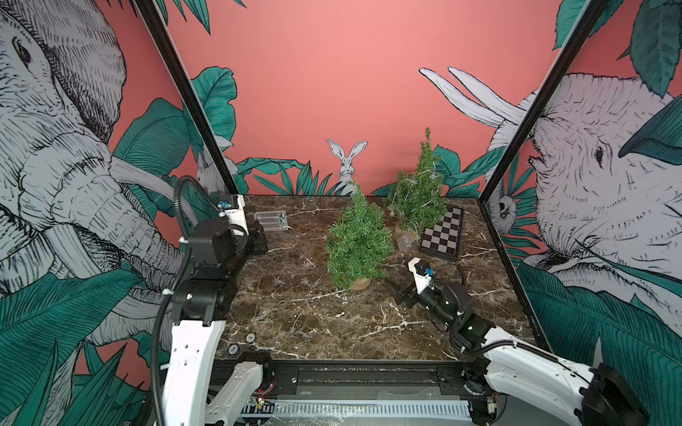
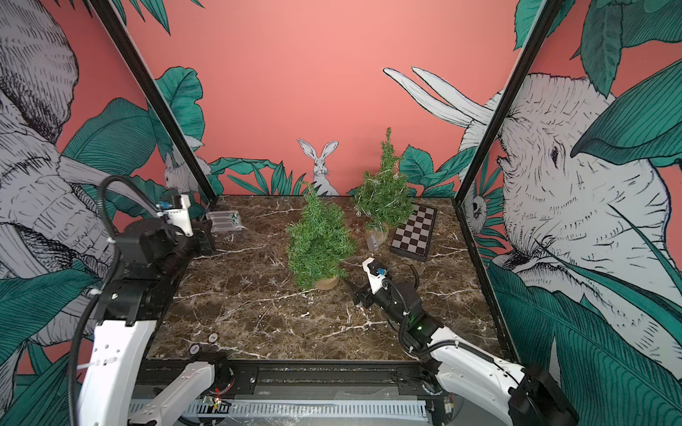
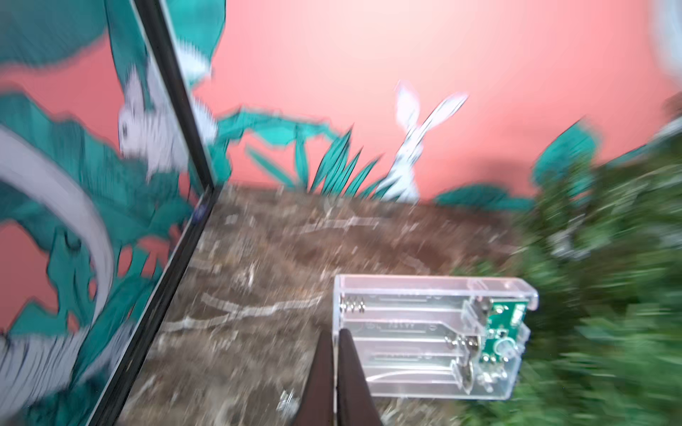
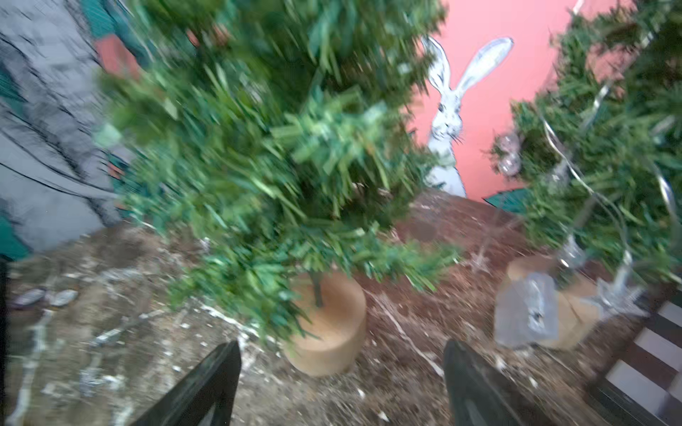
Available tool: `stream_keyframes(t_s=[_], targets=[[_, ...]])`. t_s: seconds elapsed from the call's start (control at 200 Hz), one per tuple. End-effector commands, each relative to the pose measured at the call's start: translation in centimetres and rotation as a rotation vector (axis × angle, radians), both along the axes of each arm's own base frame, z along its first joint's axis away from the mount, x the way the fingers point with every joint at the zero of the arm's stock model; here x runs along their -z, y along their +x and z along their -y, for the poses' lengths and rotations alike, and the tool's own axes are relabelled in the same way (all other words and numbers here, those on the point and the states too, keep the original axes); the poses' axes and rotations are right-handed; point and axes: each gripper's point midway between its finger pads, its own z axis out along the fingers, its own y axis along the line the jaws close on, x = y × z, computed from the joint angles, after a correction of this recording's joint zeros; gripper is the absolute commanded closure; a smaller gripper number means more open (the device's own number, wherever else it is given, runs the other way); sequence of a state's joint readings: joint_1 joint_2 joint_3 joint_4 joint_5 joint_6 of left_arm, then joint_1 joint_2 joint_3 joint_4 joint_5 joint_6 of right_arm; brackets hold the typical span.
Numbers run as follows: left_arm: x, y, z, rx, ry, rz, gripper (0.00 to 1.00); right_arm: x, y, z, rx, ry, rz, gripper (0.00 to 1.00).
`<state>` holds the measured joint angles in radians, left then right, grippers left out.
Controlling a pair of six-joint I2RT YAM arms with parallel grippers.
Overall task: Wrap string light around the christmas tree
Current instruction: Pick up the light string from the center of the board.
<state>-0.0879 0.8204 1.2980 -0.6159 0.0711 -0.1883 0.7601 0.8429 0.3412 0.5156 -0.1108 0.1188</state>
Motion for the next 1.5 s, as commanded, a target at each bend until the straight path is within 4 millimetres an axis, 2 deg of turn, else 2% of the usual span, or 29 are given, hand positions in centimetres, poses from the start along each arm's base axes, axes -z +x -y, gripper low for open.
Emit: stream_keyframes(t_s=[0.0,0.095,0.185,0.24,0.325,0.44,0.59,0.675,0.75,0.765,0.825,1.01,1.12,1.295,1.495], targets=[[-4.8,-3.0,1.7,0.105,-0.104,0.114,1.0,-1.7,-3.4,-2.6,-0.182,0.033,-0.074,0.13],[-8.0,-5.2,1.5,0.103,-0.131,0.208,1.0,-1.3,-5.2,-4.0,-0.214,0.02,-0.082,0.13],[-9.4,-6.5,0.8,0.073,-0.128,0.245,1.0,-0.4,-6.8,-5.7,-0.228,-0.029,-0.065,0.14],[-9.4,-6.8,0.3,0.046,-0.124,0.246,1.0,0.4,-7.7,-7.0,-0.227,-0.075,-0.064,0.16],[-8.9,-6.7,-0.1,0.024,-0.114,0.235,1.0,1.6,-9.2,-9.2,-0.24,-0.135,-0.074,0.27],[-7.8,-6.3,0.1,0.026,-0.115,0.202,1.0,3.7,-12.5,-13.2,-0.319,-0.218,-0.065,0.37],[-7.5,-6.5,-0.1,0.019,-0.122,0.207,1.0,7.1,-15.6,-17.5,-0.371,-0.376,-0.019,0.39],[-7.7,-6.6,-0.1,0.016,-0.127,0.21,1.0,8.3,-16.5,-19.5,-0.354,-0.424,0.023,0.37],[-7.7,-6.7,-0.5,-0.002,-0.128,0.212,1.0,8.1,-16.8,-20.9,-0.345,-0.354,0.021,0.35],[-7.7,-6.7,-0.5,-0.007,-0.128,0.212,1.0,8.8,-16.9,-21.2,-0.348,-0.354,0.015,0.35],[-7.6,-6.7,-0.9,-0.03,-0.13,0.213,1.0,9.3,-17.0,-22.2,-0.351,-0.311,0.014,0.35],[-7.6,-6.8,-0.7,-0.019,-0.14,0.215,1.0,11.6,-16.4,-24.5,-0.32,-0.352,0.018,0.36],[-7.6,-7.0,-0.8,-0.022,-0.143,0.212,1.0,13.2,-15.5,-24.7,-0.294,-0.407,-0.015,0.36],[-7.1,-6.9,-0.7,-0.02,-0.144,0.201,1.0,14.3,-13.8,-25.0,-0.277,-0.421,-0.085,0.39],[-7.0,-6.9,-1.1,-0.041,-0.137,0.198,1.0,16.0,-13.7,-25.8,-0.312,-0.462,-0.132,0.4]])
